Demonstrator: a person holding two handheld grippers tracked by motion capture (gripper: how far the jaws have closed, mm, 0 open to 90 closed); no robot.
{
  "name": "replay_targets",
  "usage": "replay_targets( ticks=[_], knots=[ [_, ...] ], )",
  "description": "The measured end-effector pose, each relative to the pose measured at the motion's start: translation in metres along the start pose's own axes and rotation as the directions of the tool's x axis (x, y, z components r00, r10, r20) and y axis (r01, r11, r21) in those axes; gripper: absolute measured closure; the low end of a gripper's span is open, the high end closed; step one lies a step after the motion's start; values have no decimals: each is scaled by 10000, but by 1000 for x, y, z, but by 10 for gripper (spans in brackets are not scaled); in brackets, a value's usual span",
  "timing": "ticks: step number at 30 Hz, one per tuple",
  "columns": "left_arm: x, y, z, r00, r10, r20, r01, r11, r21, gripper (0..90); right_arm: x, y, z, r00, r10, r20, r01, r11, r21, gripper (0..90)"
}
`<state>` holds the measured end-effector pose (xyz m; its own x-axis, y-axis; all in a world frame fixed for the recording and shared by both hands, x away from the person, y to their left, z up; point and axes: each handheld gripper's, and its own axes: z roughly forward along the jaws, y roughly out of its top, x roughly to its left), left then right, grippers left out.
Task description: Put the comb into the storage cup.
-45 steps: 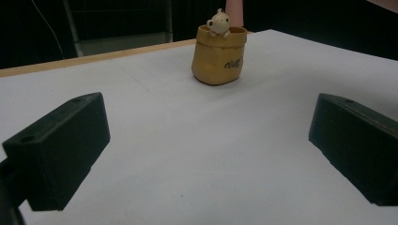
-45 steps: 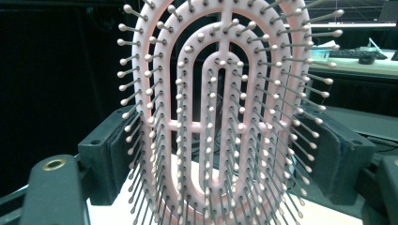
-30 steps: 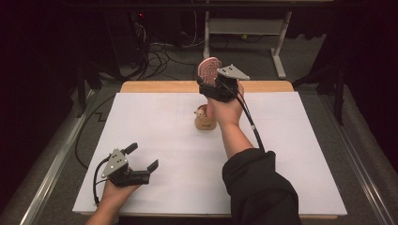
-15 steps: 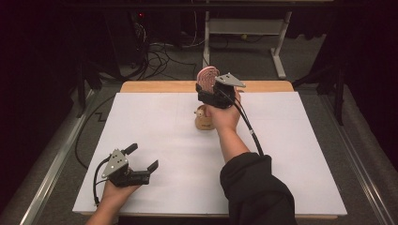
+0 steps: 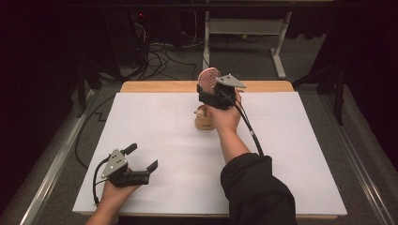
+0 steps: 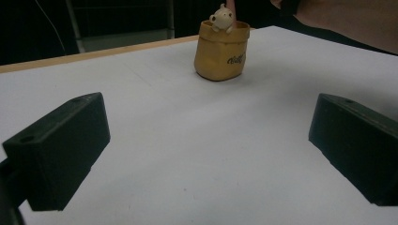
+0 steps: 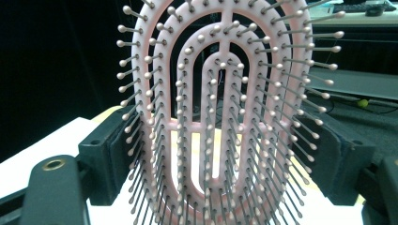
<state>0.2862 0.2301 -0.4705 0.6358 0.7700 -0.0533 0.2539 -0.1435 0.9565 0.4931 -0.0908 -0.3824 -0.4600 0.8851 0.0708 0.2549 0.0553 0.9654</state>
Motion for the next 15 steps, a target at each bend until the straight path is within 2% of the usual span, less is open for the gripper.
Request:
replay_targets(
  ticks=[15],
  knots=[
    [-1,0,1,10000,36,57,-36,10000,21,0,-1,-7,1,9999,133,25,-133,9999,54,201]
  ],
)
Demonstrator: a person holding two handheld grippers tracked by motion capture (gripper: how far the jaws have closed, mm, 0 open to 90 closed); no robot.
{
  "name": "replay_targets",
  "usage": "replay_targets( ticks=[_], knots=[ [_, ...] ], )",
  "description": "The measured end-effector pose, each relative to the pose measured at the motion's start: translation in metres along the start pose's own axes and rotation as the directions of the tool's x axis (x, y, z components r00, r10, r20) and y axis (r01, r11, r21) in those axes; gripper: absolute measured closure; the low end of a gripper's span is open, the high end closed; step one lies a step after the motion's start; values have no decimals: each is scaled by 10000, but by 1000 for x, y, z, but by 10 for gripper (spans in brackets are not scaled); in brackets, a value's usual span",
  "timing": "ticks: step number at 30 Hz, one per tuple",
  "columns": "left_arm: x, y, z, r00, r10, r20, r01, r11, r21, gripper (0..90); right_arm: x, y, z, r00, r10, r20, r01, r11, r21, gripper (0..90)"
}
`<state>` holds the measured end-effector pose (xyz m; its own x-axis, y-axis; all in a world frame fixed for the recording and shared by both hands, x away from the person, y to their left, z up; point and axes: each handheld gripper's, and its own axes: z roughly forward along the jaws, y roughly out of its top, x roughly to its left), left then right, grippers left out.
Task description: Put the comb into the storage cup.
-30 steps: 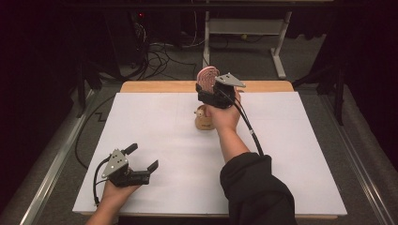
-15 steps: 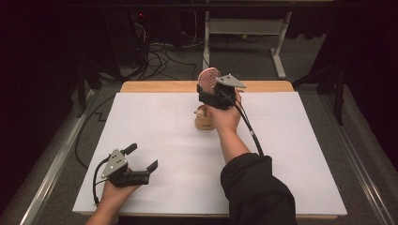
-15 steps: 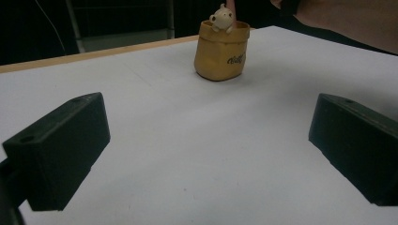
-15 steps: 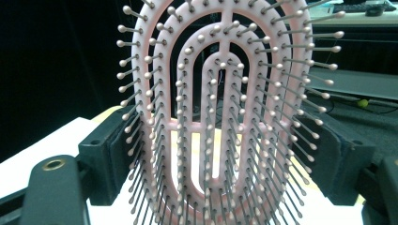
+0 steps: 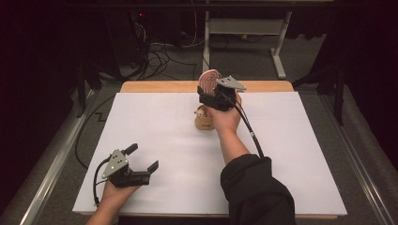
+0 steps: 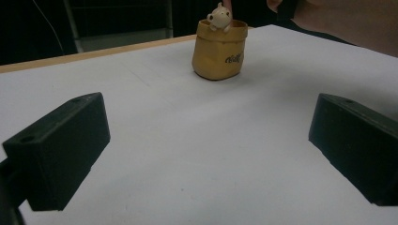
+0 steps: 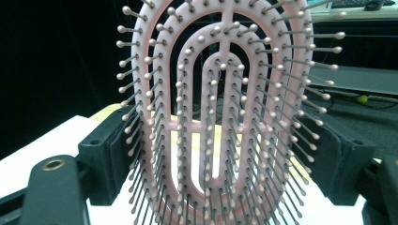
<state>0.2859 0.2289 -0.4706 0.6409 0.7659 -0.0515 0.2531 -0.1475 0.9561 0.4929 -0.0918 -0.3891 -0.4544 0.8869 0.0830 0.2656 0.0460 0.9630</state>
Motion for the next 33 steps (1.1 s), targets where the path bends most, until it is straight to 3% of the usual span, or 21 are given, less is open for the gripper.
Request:
replay_targets(
  ticks=[13,33],
  knots=[
    [0,0,1,9999,-121,-23,121,9999,-77,0,-4,0,10,10000,52,-36,-52,10000,-2,197],
    [-1,-1,2,9999,-127,79,127,9999,-65,0,-9,0,26,9980,511,377,-515,9986,111,193]
  ],
)
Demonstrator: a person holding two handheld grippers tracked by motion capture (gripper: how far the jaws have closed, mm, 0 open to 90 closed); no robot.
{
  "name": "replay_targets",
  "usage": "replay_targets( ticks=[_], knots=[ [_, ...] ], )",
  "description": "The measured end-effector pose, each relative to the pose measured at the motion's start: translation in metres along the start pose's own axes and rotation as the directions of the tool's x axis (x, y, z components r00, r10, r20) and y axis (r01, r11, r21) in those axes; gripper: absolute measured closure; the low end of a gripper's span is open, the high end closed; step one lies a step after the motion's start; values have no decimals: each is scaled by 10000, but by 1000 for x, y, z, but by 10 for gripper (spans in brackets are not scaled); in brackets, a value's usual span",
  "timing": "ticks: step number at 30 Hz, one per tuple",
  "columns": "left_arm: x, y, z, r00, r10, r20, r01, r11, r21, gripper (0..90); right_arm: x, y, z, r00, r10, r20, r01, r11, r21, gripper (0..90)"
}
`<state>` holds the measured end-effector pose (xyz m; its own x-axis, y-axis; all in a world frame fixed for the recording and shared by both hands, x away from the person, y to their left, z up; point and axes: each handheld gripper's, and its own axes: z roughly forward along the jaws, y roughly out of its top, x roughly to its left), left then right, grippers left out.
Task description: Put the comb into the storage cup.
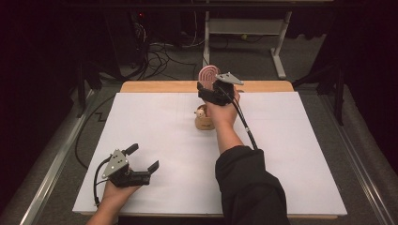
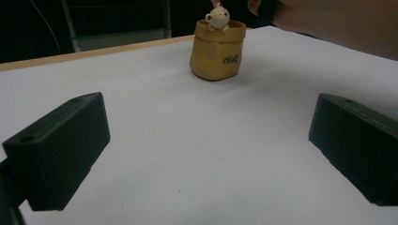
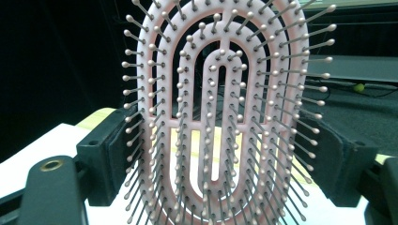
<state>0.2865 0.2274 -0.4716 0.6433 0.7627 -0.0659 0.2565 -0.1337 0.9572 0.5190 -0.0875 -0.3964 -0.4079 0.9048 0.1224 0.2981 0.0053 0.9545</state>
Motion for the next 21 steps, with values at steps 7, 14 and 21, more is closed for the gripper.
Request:
replay_targets(
  ticks=[7,14,21],
  knots=[
    [0,0,-1,10000,-1,13,1,10000,8,0,1,-1,3,10000,-11,88,11,10000,-33,191],
    [1,-1,-2,9999,-96,-30,96,9999,-38,0,1,-1,5,9999,-30,110,31,10000,-11,191],
    [1,-1,-2,10000,-41,-23,41,10000,41,0,-1,-1,8,9999,31,135,-31,10000,26,189]
  ],
)
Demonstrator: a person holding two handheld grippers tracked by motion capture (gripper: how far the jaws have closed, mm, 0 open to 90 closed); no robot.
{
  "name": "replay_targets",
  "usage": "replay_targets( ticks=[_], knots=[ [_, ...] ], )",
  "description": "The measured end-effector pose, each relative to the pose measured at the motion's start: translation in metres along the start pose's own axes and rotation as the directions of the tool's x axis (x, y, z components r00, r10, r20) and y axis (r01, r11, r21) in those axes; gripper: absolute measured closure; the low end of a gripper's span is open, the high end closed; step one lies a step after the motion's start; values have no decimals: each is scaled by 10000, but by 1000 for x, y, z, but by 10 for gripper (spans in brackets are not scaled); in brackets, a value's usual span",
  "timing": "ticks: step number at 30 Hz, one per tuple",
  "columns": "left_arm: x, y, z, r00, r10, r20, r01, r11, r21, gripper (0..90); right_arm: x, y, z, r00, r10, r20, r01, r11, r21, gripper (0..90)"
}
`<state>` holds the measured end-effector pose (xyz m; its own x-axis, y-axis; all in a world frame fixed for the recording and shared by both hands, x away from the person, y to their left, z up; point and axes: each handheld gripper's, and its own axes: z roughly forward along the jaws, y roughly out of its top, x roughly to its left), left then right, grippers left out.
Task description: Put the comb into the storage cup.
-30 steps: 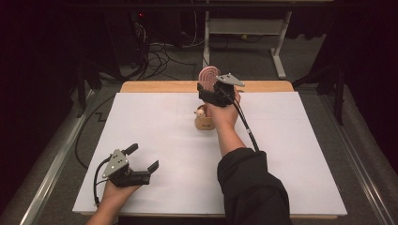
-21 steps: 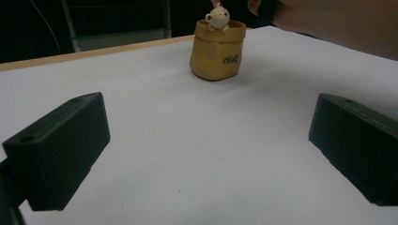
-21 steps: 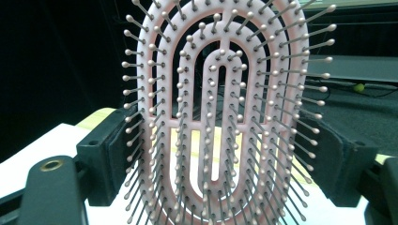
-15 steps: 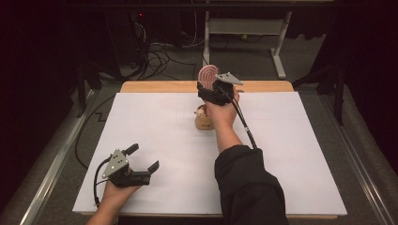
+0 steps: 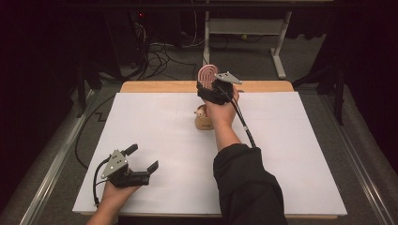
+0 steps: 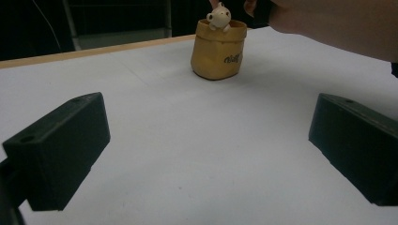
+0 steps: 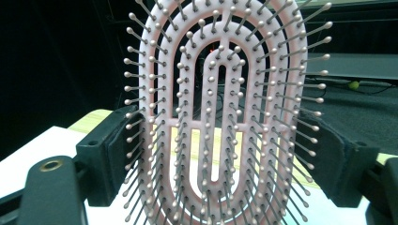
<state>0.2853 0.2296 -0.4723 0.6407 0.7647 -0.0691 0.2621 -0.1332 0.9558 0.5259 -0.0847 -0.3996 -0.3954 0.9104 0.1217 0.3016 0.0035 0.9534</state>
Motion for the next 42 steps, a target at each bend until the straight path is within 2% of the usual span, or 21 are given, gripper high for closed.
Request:
replay_targets(
  ticks=[18,42],
  knots=[
    [0,-2,0,9999,-144,3,144,9999,-29,0,-6,-2,7,9996,288,73,-288,9996,12,184],
    [1,-2,-2,9999,-132,-39,132,9999,-46,0,-4,-3,10,9998,127,176,-129,9999,78,181]
  ],
)
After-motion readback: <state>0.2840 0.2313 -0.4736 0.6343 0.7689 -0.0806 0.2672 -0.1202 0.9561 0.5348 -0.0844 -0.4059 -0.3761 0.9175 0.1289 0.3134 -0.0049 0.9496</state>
